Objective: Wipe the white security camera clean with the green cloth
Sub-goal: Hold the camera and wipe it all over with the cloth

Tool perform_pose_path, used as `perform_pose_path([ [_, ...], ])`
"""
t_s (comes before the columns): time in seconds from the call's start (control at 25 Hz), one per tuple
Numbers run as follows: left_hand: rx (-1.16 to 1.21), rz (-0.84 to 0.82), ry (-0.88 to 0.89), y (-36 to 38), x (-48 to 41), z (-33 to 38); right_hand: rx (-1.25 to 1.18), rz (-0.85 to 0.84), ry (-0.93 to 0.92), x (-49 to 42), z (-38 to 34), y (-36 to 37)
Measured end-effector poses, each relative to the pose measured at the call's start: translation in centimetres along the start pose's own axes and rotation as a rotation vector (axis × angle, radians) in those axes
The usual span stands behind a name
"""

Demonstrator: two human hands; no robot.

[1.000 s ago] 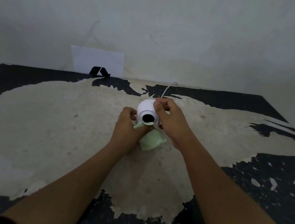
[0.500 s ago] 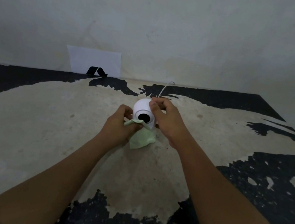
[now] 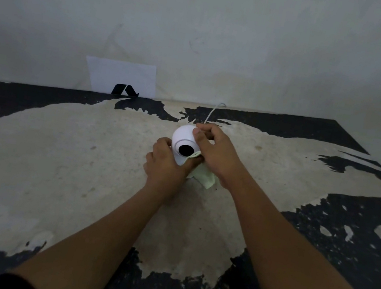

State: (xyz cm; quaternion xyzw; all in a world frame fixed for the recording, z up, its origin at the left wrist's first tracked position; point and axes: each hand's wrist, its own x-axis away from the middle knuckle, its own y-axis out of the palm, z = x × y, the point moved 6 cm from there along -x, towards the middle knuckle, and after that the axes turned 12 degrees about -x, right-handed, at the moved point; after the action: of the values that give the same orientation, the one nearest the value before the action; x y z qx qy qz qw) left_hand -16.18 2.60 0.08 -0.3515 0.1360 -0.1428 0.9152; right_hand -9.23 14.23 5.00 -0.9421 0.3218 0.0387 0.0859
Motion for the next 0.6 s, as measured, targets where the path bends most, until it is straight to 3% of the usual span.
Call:
perform_pose_path([
  [0.32,-0.250,-0.163,0.213,-2.9,-1.4,-0.9,-0.060,-0.020,0.012,-0.1,0.2,0.2],
  [0.6,-0.147,-0.122,0.130,-1.3,-1.0,-0.2,-0.045,-0.005,0.018,0.1,0.1,0.2],
])
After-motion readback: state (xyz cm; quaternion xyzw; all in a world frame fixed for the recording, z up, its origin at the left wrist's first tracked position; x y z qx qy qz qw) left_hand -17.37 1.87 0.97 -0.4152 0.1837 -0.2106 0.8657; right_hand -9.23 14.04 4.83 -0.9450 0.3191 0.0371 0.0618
